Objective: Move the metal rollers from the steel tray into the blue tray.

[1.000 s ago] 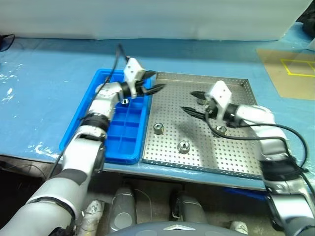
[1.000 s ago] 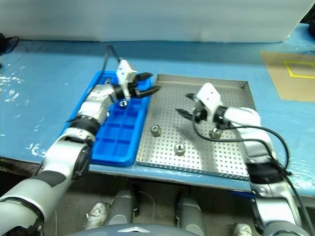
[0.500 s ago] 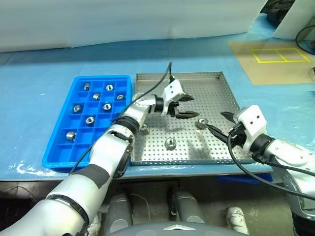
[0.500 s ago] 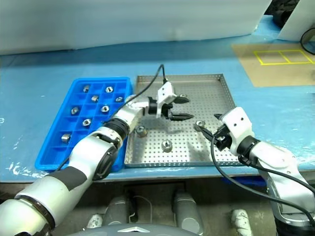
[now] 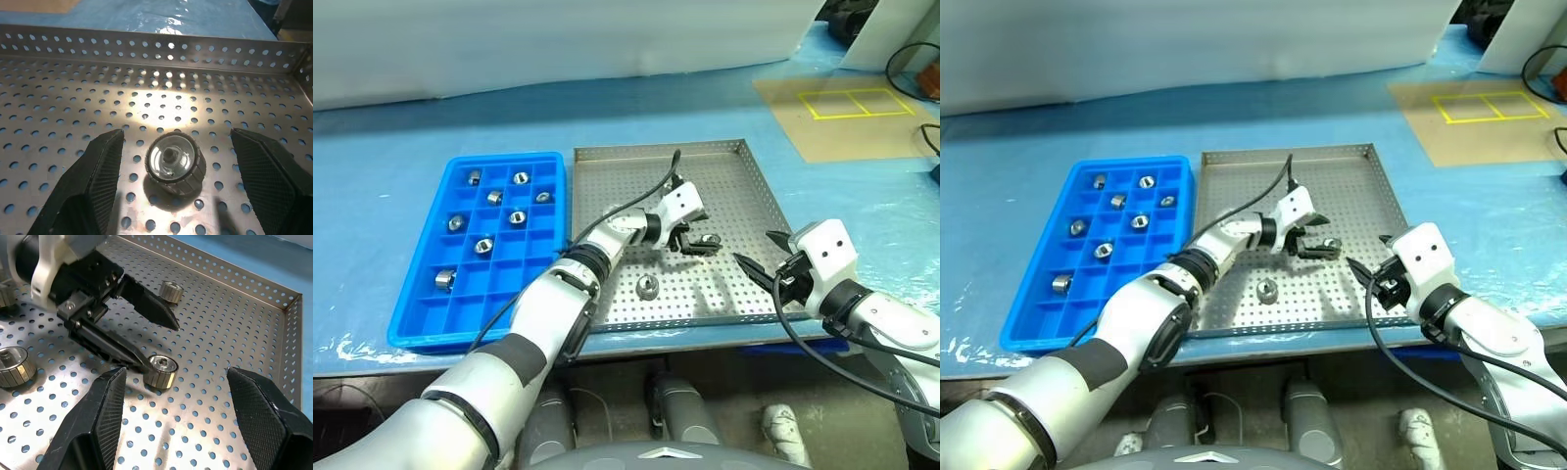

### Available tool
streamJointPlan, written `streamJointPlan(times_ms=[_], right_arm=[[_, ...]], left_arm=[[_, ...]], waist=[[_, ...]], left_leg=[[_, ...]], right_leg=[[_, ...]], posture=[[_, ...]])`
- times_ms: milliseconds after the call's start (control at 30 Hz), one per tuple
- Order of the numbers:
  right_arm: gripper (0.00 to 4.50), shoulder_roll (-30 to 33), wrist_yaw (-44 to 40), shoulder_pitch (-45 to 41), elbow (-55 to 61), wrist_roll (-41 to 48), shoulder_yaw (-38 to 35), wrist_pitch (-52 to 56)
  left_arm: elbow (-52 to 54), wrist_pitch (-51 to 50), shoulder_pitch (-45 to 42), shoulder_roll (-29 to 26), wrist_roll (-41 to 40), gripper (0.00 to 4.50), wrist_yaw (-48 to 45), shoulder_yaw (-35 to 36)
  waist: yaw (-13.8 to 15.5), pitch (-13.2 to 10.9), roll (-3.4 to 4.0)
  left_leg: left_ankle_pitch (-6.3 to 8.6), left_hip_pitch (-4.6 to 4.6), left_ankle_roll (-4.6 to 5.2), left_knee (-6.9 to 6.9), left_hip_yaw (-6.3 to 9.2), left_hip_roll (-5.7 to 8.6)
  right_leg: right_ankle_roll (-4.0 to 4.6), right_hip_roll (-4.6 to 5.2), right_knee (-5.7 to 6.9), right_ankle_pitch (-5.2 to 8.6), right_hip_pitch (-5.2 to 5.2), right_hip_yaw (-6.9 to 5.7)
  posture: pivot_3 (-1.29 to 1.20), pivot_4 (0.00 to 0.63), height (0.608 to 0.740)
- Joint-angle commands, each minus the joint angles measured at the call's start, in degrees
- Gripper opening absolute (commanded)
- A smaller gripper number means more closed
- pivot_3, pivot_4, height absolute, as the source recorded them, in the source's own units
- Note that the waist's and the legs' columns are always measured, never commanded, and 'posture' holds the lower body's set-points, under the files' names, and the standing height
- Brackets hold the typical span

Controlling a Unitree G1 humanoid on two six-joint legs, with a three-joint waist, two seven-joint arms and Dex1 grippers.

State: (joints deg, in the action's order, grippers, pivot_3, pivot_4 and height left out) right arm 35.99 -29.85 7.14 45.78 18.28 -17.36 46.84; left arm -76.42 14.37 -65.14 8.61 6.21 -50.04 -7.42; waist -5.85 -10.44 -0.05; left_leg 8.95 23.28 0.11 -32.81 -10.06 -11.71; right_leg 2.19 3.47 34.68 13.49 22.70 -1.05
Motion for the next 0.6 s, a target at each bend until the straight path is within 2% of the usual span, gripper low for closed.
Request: streamJointPlan(times_ms=[33,600], right_arm=[[3.34,0.3,0.8,0.8,2.2,0.5,-2.4,-0.3],[3.34,0.6,3.2,4.6,5.0,0.2,-3.8,0.3]], left_arm=[[0.3,-0.9,0.0,2.4,0.1,3.67,3.9,1.0],[-0.6,-4.0,2.7,7.3,1.4,3.67,6.0,0.2]], waist=[[-0.5,0.0,0.02],[-5.7,0.0,0.07]], left_leg=[[0.0,0.0,0.0,-0.02,0.0,0.02],[0.2,0.15,0.32,-0.22,0.06,0.36]], right_leg=[[0.0,-0.01,0.01,0.0,0.0,0.0],[-0.18,0.31,-0.07,0.1,-0.11,-0.19]], posture=[[-0.74,0.15,0.74],[-0.8,0.15,0.74]])
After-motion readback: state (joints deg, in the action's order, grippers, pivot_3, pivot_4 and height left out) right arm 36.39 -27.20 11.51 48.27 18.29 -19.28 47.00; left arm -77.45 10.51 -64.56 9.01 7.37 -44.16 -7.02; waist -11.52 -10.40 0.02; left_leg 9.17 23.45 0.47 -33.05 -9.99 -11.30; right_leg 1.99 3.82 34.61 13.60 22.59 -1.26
